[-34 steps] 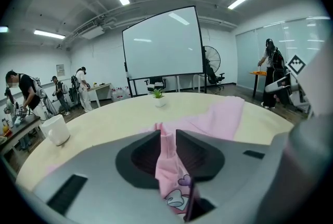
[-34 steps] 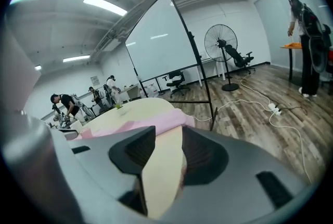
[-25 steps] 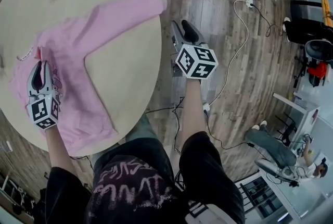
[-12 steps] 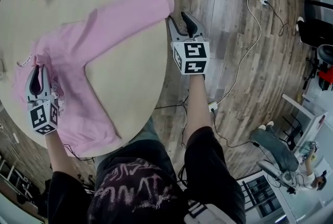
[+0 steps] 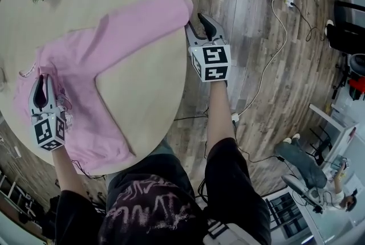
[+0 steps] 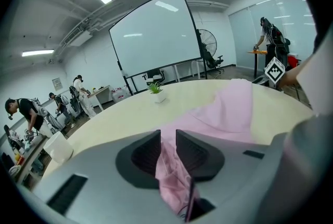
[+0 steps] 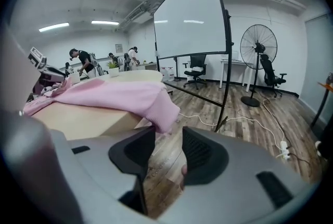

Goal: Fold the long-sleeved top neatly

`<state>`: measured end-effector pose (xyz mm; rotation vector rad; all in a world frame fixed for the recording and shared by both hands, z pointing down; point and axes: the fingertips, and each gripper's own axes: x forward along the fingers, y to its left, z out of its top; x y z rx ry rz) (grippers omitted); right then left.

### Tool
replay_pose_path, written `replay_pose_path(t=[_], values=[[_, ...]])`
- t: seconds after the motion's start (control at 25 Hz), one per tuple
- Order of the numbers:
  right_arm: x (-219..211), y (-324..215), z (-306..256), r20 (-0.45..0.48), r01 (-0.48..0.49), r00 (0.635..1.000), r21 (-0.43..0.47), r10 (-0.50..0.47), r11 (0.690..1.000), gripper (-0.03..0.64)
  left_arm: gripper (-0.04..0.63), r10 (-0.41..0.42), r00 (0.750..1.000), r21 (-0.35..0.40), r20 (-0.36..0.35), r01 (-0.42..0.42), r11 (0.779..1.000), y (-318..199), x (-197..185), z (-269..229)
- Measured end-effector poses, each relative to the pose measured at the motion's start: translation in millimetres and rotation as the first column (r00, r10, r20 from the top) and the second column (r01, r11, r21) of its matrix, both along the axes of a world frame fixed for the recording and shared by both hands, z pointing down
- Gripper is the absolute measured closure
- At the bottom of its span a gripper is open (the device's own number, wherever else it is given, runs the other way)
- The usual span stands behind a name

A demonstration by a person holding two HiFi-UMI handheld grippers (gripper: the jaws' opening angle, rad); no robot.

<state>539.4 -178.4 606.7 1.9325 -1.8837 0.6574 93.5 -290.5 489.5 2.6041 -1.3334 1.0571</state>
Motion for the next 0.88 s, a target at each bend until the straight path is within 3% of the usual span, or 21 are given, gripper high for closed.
replay_pose_path(t=[0.36, 0.6, 0.88], values=[[0, -9, -2, -0.029, 0.035, 0.999, 0.03, -0.035, 0.999, 0.45, 0.494, -0.003, 1.0, -0.002, 0.006, 0.003, 1.0, 0, 3, 5], [8, -10, -17, -0.053, -0.001, 0.999, 0.071, 0.004, 0.997, 0.578, 0.494, -0.009, 1.0, -0.004, 0.002, 0.009, 1.0, 2, 2, 6], [14, -6, -36, -0.041, -0.021, 0.999, 0.092, 0.024, 0.996, 0.591, 0.494, -0.024, 1.0, 0.005, -0.014, 0.024, 1.0, 6, 1, -2]])
